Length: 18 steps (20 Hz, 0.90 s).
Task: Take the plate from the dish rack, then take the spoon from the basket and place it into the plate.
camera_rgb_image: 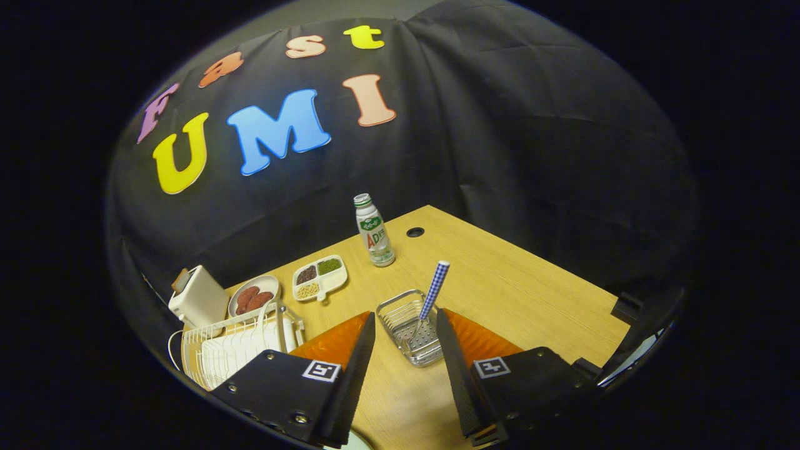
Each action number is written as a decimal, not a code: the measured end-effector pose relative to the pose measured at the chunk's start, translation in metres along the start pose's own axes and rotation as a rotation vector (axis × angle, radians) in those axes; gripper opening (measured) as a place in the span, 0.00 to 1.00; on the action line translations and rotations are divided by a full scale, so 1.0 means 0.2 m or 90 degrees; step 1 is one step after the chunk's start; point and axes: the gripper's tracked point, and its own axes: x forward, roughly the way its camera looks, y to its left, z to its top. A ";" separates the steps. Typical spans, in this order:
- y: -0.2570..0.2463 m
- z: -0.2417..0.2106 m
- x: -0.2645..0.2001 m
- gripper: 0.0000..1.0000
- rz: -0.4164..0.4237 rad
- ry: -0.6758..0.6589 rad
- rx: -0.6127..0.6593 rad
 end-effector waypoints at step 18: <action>-0.05 0.02 0.45 0.05 -0.017 0.043 0.065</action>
